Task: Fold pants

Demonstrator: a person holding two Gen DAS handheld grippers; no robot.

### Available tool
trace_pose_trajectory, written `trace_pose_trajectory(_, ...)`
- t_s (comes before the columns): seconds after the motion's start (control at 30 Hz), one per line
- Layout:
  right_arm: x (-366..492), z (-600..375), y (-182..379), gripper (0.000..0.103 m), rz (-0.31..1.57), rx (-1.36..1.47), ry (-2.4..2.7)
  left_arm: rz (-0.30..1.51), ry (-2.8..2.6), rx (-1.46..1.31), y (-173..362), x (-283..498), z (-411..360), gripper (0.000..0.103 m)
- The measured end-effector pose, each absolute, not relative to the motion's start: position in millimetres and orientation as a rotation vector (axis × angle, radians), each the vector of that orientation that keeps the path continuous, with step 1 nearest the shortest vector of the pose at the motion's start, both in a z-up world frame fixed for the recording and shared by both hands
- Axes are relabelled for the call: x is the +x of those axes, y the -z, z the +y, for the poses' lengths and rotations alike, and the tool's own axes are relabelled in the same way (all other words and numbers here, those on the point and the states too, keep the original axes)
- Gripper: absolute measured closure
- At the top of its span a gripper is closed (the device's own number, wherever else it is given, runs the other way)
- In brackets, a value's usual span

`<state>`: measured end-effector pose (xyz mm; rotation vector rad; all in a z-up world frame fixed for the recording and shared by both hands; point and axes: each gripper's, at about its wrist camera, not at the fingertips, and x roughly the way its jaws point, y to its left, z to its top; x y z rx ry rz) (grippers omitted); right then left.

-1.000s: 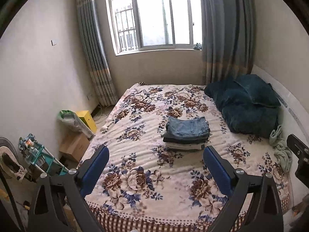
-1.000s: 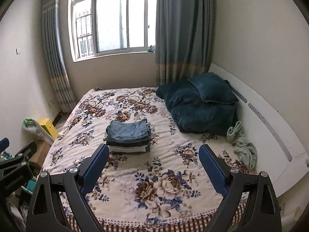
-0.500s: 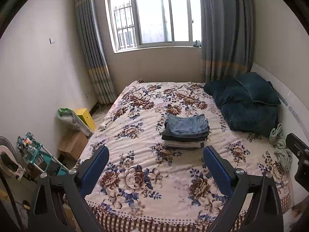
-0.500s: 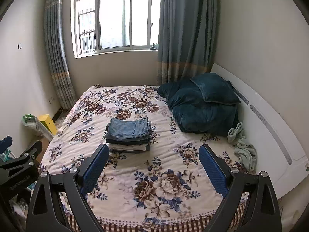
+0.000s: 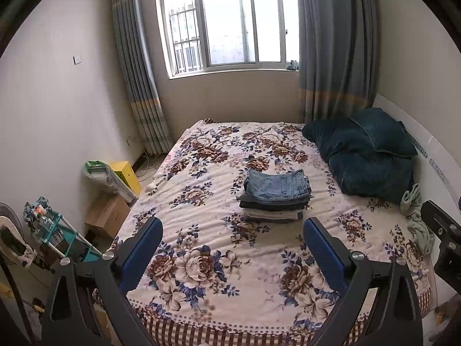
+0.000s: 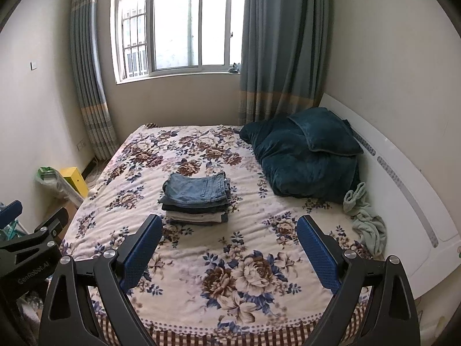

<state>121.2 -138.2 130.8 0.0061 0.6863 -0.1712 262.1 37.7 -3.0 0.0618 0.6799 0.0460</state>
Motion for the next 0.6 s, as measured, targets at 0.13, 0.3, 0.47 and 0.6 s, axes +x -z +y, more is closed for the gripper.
trace_pose_trajectory(0.13,121.4,-139.1,-130.4,0.007,0.689,0.009,0.167,0.679,-0.044,0.059,2.8,261.6,38.1,0.003)
trace_pose_trajectory(0.3,118.9,-139.6,-127.9,0.007,0.690,0.012,0.163,0.672,-0.043,0.059,2.5,259.0,37.9,0.003)
trace_pose_trajectory(0.47,119.0,-141.6,-127.2,0.007,0.690,0.017,0.162,0.663,-0.043,0.059,0.5,258.0,36.9,0.003)
trace_pose_trajectory(0.6,120.2,-141.6,-126.9,0.007,0.689,0.020,0.161,0.654,-0.033,0.054,-1.7,256.9,35.6,0.003)
